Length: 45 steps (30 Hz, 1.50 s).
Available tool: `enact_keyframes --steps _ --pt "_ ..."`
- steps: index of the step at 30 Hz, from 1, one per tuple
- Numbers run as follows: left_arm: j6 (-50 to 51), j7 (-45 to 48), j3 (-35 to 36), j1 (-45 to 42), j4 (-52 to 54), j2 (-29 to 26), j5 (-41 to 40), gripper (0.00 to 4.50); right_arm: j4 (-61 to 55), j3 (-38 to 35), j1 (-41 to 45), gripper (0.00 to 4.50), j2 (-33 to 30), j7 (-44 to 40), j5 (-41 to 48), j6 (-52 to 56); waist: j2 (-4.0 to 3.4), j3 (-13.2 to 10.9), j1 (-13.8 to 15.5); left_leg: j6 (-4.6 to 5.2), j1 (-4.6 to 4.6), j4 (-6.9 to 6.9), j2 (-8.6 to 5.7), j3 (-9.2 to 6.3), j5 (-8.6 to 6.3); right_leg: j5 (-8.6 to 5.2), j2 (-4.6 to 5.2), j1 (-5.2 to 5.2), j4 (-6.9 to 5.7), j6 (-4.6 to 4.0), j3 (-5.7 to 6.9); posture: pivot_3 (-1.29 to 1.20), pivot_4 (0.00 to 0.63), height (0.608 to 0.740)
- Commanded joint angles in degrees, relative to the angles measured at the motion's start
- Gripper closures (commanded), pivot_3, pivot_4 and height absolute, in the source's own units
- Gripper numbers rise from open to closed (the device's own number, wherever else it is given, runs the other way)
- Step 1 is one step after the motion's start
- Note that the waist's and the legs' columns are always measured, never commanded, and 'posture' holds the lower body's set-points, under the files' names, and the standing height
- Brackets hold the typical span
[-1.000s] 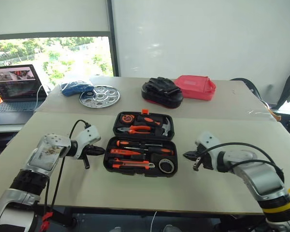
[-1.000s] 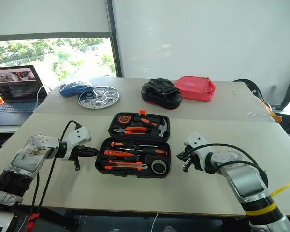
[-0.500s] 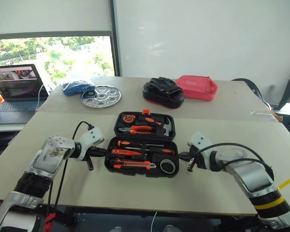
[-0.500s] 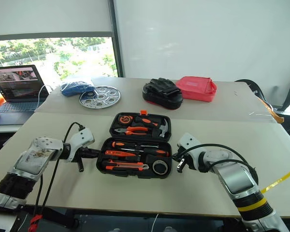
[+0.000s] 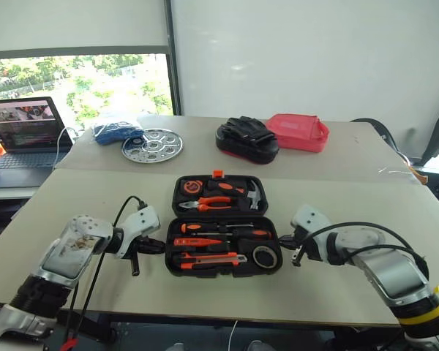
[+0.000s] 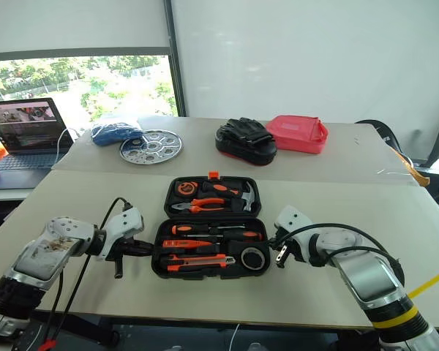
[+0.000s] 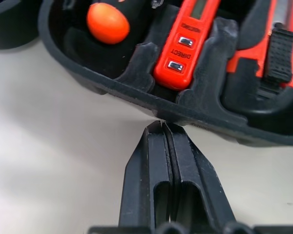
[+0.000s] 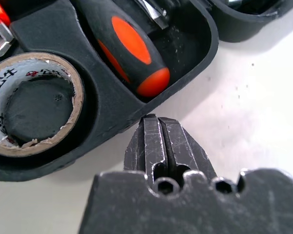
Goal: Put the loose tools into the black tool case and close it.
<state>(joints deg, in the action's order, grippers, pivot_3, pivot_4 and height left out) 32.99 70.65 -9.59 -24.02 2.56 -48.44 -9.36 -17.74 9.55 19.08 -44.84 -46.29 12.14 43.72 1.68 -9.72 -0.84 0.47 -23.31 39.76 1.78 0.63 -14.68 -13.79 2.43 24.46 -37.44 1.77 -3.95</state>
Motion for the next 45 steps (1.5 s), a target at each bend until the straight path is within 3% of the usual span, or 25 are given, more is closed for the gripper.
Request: enact_keyframes --steps 1,19,26,32,33,35,38,45 --pt "-1.41 1.99 -0.04 0.35 4.88 0.22 -2.98 4.41 -8.54 0.65 -1.71 4.5 -0.14 -4.04 4.4 0.22 0.0 0.0 0.01 0.0 0.0 0.0 0.0 0.0 0.0 0.0 0.0 0.0 0.0 0.0 0.0 0.0 0.15 0.74" --pt "-0.82 5.09 1.98 6.81 9.62 -3.75 -5.36 4.41 -17.72 -0.13 -10.1 4.5 -1.88 -5.57 6.45 1.36 0.01 0.0 -0.16 0.0 0.06 0.01 0.03 0.01 0.0 -0.01 -0.01 -0.05 0.01 0.01 0.0 0.0 0.15 0.74" --pt "-4.04 1.9 2.41 6.69 3.39 -5.87 -0.41 4.41 -16.16 -2.35 -12.41 4.5 -5.32 -5.88 3.82 -0.84 0.01 0.0 -0.07 0.0 0.08 0.01 0.02 0.01 0.0 -0.02 -0.01 -0.06 0.0 0.01 0.0 0.0 0.15 0.74" --pt "-5.47 1.33 4.42 5.28 -2.84 -9.46 0.26 4.41 -14.19 -8.99 -14.86 4.5 -10.36 -8.85 4.94 -3.3 0.01 0.0 -0.25 0.0 0.21 0.03 0.02 0.03 0.0 -0.02 -0.01 -0.15 -0.05 0.01 -0.01 0.0 0.15 0.74" --pt "-5.08 1.34 4.86 4.68 -3.85 -10.01 -0.05 3.9 -13.69 -10.17 -14.45 4.5 -10.71 -9.08 5.65 -2.88 0.01 0.0 -0.44 0.0 0.25 0.03 0.04 0.05 0.0 -0.02 -0.02 -0.16 -0.06 0.02 -0.03 0.0 0.15 0.74" --pt "-2.1 0.75 5.81 2.4 -5.42 -10.16 -1.49 3.41 -12.75 -11.84 -12.67 4.5 -10.66 -8.84 7.05 -1.27 0.01 0.0 -0.61 0.0 0.35 0.02 0.08 0.05 0.01 -0.07 -0.07 -0.19 -0.1 0.06 -0.04 0.0 0.15 0.74" --pt "8.57 -2.92 7.79 -4.74 -7.64 -7.62 -4.66 2.35 -11.14 -13.03 -7.65 3.7 -9.27 -7.09 9.39 3.24 0.08 -0.04 -0.42 -0.02 0.35 0.04 0.08 0.04 0.03 -0.1 -0.11 -0.18 -0.17 0.1 -0.03 0.0 0.15 0.74" --pt "37.76 -16.03 9.87 -19.68 -8.63 0.02 -7.75 0.0 -8.72 -12.76 3.84 1.25 -4.23 -1.32 14.03 14.08 0.14 -0.04 0.07 -0.01 0.05 0.08 0.0 -0.04 0.02 -0.05 -0.07 -0.06 -0.11 0.03 -0.01 0.0 0.15 0.74"
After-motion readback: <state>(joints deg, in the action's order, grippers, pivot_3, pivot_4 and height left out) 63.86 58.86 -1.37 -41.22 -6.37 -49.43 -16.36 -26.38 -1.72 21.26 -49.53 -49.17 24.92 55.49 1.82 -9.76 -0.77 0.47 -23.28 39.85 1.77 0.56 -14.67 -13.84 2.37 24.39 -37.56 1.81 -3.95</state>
